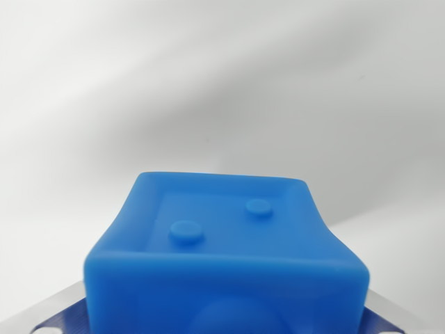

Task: Stack cube

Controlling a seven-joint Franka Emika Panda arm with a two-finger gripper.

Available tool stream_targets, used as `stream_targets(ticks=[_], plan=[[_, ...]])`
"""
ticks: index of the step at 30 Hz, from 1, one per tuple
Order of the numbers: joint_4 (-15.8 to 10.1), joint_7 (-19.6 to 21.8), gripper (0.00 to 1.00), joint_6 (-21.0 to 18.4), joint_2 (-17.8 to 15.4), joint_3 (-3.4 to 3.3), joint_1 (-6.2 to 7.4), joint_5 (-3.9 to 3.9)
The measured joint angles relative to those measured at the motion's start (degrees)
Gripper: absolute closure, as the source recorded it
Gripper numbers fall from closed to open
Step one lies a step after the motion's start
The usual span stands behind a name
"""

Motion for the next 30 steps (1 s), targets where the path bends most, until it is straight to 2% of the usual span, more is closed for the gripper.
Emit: stream_targets(ticks=[6, 10, 30], plan=[[-0.6, -0.7, 1.00, -2.4, -3.2, 0.60, -0.41, 0.93], [-0.8, -1.5, 1.00, -3.2, -4.2, 0.69, -0.74, 1.33], [-1.2, -6.8, 1.00, -4.4, -5.6, 0.64, -4.95, 2.16]])
